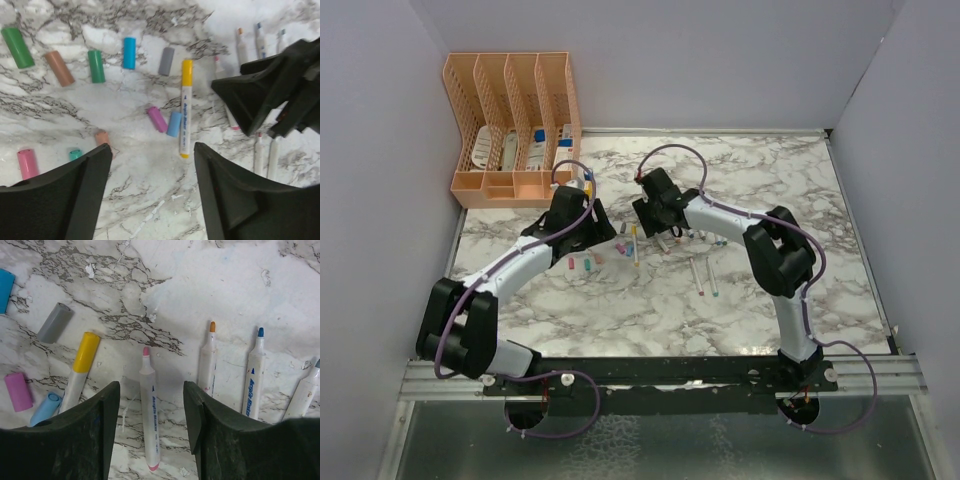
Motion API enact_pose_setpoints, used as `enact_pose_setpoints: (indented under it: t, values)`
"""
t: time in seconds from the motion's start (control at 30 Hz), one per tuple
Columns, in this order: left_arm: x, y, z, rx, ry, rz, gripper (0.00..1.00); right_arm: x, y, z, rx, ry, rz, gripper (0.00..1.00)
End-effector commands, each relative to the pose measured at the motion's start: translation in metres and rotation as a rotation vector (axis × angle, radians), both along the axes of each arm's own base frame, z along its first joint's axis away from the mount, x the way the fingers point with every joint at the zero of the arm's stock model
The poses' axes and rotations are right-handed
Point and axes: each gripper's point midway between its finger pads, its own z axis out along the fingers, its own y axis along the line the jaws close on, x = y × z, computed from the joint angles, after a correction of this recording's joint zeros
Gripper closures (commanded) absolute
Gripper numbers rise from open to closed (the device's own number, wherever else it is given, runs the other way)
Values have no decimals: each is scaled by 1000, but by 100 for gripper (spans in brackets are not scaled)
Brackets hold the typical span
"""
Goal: Open the pen caps
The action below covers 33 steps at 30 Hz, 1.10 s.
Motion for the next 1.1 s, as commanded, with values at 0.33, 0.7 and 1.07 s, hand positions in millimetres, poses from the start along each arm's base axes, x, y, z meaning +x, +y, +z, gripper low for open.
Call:
enact_pose_setpoints:
  t: [0.33,0.7,1.07]
  values:
    - [5,-5,50,-114,-121,31,1,-7,32,46,111,-32,75,40]
    - [1,3,51,-120,-124,43,1,-19,54,36,133,17,104,54]
    - [-1,11,50,-123,-125,53,1,-22,63,18,127,61,118,59]
